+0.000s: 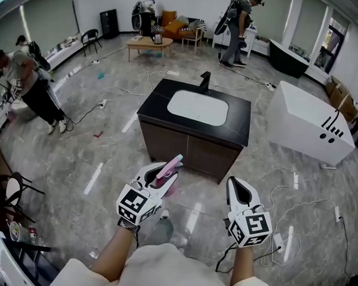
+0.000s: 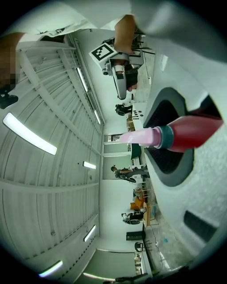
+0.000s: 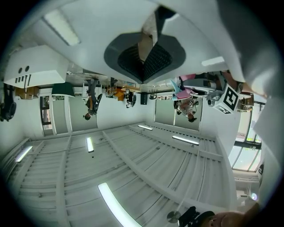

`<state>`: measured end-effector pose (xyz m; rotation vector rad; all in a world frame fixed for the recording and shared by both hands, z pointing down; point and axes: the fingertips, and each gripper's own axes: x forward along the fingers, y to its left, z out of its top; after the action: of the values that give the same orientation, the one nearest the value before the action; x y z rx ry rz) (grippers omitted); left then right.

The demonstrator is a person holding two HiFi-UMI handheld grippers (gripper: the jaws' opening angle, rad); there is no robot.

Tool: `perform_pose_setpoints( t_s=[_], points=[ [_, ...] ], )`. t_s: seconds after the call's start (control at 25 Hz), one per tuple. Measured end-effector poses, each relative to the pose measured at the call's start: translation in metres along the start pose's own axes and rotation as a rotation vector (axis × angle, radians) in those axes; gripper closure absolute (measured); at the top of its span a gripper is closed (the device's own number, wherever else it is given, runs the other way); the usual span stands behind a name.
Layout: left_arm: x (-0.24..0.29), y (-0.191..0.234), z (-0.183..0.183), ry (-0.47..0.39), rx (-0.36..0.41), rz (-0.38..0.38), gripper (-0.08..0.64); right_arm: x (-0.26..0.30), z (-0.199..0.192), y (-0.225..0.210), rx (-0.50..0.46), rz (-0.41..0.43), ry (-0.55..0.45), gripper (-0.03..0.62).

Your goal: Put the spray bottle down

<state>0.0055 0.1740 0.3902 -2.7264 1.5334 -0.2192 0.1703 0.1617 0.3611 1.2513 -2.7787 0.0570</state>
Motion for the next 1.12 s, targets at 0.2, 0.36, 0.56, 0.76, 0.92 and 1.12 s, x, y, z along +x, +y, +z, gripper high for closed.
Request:
perform_pose_setpoints(
  t_s=[0.2,0.36,0.56,0.76,0.92,1.12],
  points=[
    [0.029,0.025,-0.007,-0.006,-0.003,-0.008,0.411,0.032,-0.003,-0.019,-0.006,-0.003,-0.001,0.584],
    [0.064,0.062,-0.008,-0.017,-0.008,-0.016,0.411,0.072,0.003,-0.041,-0.018,-0.017,-0.005,0.583],
    [0.104,0.105,0.004,-0.043,-0.001,-0.029,0.411,0.121,0.022,-0.067,-0.040,-0.036,-0.022,0.584],
    [0.135,0.150,0.006,-0.039,0.005,-0.042,0.411,0.176,0.029,-0.078,-0.041,-0.032,-0.017,0.584],
    [0.156,0.182,0.009,-0.039,0.005,-0.047,0.411,0.213,0.033,-0.086,-0.039,-0.031,-0.010,0.583],
    [0.177,0.218,0.009,-0.043,0.001,-0.045,0.411,0.250,0.035,-0.096,-0.037,-0.038,0.001,0.584]
  ],
)
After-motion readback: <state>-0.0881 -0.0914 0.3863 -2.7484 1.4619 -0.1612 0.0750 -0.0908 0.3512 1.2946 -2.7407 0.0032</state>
